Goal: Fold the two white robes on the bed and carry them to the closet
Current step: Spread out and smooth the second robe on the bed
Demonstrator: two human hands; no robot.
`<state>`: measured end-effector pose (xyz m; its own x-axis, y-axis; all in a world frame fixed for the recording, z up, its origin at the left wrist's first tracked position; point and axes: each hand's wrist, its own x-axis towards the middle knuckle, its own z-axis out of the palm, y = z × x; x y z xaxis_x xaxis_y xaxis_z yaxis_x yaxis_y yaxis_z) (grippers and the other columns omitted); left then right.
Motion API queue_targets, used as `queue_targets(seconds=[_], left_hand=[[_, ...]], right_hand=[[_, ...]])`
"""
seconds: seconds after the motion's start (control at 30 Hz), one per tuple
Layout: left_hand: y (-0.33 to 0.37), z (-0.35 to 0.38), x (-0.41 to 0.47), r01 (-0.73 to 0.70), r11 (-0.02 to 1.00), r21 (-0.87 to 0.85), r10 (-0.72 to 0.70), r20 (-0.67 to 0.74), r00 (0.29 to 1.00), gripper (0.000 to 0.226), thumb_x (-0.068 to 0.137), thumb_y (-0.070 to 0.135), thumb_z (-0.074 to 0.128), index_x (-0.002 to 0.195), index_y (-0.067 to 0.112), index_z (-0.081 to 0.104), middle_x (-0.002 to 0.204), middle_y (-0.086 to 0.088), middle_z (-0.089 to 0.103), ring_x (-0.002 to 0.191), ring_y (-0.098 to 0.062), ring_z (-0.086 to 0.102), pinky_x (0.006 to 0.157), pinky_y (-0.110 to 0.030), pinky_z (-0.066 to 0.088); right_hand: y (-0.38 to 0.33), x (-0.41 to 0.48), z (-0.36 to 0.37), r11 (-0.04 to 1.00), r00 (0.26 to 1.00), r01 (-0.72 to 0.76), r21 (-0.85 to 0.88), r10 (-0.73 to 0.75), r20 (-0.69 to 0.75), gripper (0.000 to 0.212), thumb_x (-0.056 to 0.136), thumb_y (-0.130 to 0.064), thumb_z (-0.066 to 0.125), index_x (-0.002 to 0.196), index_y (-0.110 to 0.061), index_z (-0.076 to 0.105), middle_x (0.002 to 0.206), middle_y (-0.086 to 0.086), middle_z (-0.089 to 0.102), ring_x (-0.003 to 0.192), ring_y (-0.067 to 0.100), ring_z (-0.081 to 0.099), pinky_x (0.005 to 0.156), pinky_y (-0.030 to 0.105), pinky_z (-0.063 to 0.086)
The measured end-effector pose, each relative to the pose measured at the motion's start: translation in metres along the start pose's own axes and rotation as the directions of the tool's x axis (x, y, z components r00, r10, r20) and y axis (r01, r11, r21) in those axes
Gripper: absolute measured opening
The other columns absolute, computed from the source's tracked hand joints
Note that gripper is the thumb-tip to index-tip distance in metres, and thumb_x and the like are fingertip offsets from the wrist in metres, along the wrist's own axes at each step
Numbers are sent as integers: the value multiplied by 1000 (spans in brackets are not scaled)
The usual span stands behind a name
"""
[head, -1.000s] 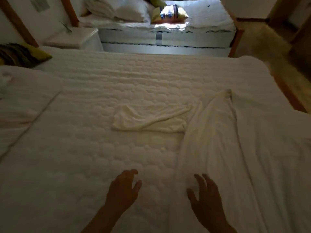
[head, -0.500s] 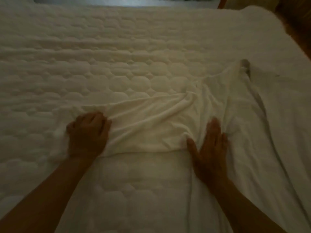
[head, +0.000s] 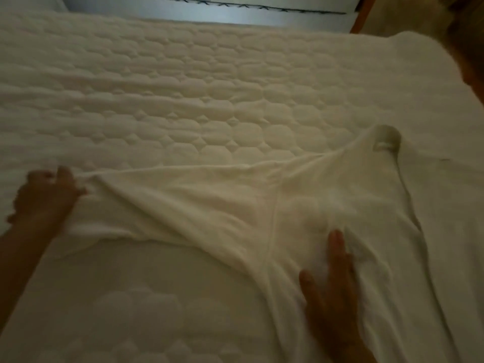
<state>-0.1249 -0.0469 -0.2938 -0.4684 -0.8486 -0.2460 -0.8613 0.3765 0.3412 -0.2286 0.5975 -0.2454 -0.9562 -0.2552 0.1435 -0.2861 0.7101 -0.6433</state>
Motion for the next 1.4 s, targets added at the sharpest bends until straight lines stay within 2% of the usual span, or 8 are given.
queue_targets(seconds=[0.13,0.2,0.43,0.57,0.7,0.9,1.07,1.4], left_hand=[[96,-60,-124,276,949,-153,-209,351,913,58,86,66,61,111,13,65,94,-17,69,84,-32,64,73,-39,50],[125,-81,-145,244,922,-301,-29,572,819,43,87,47,65,109,11,69,102,-14,74,97,-33,69,79,-43,54],[134,-121,-111,-194,744,-639,63,-223,973,20,83,20,79,87,19,59,94,-7,61,89,-22,57,71,-35,50],[121,-77,-125,146,586,-797,-206,28,978,34,86,36,76,104,13,59,108,-10,63,93,-26,63,68,-38,57],[98,-61,-150,239,635,-734,-94,234,968,42,76,50,79,102,17,73,107,-8,75,96,-25,71,84,-40,59],[86,-112,-158,197,65,-978,-27,195,980,38,90,33,70,117,7,69,117,-10,73,100,-24,72,79,-39,62],[54,-85,-179,264,641,-721,-218,159,963,60,78,43,80,124,7,65,118,-9,69,89,-23,68,73,-35,58],[36,-91,-201,192,307,-932,273,279,921,49,85,14,63,134,20,59,126,-5,70,112,-26,68,84,-35,60]], right_hand=[[1,2,1,1000,1000,3,-20,-3,5,96,90,-72,37,156,-4,24,163,13,25,151,24,24,123,38,12],[-3,2,1,999,1000,11,-37,-11,7,102,89,-79,28,154,-1,28,162,16,26,150,26,24,122,39,12],[-11,4,3,997,1000,7,-79,-9,-22,108,84,-84,28,151,0,35,158,19,35,143,35,37,117,50,22],[-11,3,6,993,999,16,-119,-19,-27,111,82,-86,28,149,2,39,157,20,36,140,40,40,115,56,25],[-13,3,7,985,999,1,-171,-7,-33,110,80,-85,31,146,2,42,156,22,37,141,40,38,114,58,24],[-16,0,6,984,999,-11,-177,5,-35,102,82,-79,37,147,-1,42,158,19,35,144,36,35,118,52,21],[-18,11,-1,950,998,60,-307,-58,16,61,94,-51,42,136,-8,53,149,23,45,136,40,42,111,57,32],[-247,148,106,941,852,326,-91,-251,459,37,105,-41,42,110,-15,68,110,8,68,104,29,61,82,30,37]])
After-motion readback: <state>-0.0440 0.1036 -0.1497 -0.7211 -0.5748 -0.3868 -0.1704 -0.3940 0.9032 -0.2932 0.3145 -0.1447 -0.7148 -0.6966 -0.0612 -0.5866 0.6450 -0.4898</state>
